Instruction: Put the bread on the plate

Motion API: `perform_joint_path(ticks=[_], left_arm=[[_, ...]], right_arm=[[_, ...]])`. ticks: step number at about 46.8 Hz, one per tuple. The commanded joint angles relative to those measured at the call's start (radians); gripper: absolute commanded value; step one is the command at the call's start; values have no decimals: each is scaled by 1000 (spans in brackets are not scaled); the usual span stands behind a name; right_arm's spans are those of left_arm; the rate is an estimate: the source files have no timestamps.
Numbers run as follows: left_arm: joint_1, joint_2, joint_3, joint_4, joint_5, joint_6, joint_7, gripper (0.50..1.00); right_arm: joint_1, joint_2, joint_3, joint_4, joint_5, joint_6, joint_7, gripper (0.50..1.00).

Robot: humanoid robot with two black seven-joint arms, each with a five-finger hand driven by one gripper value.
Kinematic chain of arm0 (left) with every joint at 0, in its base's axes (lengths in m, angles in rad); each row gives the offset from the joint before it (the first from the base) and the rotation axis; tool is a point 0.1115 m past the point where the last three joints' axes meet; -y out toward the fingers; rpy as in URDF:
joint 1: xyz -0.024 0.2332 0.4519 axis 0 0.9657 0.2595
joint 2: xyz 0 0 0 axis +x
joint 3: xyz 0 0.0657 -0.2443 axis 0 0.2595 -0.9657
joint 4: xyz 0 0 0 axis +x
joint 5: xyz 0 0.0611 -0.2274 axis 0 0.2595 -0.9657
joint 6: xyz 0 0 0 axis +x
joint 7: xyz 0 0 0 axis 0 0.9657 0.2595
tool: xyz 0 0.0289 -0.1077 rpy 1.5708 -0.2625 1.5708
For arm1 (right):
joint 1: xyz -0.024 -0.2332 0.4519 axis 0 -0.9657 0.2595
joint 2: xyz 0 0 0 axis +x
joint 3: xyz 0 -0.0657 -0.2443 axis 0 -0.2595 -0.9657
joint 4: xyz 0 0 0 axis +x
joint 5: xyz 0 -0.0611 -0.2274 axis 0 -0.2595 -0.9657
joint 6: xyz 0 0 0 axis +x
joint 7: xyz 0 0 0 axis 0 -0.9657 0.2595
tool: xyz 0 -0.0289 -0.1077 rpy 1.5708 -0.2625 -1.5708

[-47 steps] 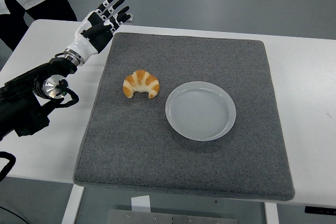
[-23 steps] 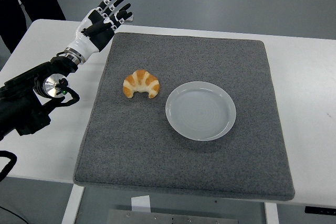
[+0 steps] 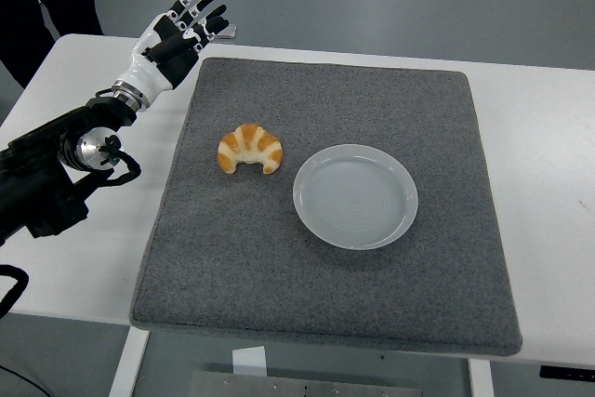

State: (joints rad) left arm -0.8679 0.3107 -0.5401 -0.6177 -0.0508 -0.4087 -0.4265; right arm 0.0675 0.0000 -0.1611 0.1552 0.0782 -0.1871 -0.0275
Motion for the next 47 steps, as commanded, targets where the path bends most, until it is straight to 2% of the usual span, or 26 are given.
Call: perform_joint_path(ticks=[1, 8, 17, 21, 25, 29, 38, 47], left_arm=[[-3, 2, -1, -2, -6, -1, 0, 992], [-23, 11, -1, -5, -7, 1, 0, 992], [-169, 56, 19, -26, 3, 8, 18, 988], [-239, 87, 48, -62, 3, 27, 83, 979], [-308, 119, 92, -103, 5, 77, 164, 971], [-364, 146, 140, -137, 6, 108, 201, 973], [-500, 243, 298, -244, 17, 142, 206, 973], [-640, 347, 491, -384, 198, 149, 206, 973]], right_arm=[[0, 0, 0, 0, 0, -2, 0, 952], [0, 0, 0, 0, 0, 0, 0, 952], [0, 0, 0, 0, 0, 0, 0, 952], [0, 0, 0, 0, 0, 0, 0, 952], [0, 0, 0, 0, 0, 0, 0, 954], [0, 0, 0, 0, 0, 0, 0, 952], [0, 0, 0, 0, 0, 0, 0, 952], [0, 0, 0, 0, 0, 0, 0, 952]])
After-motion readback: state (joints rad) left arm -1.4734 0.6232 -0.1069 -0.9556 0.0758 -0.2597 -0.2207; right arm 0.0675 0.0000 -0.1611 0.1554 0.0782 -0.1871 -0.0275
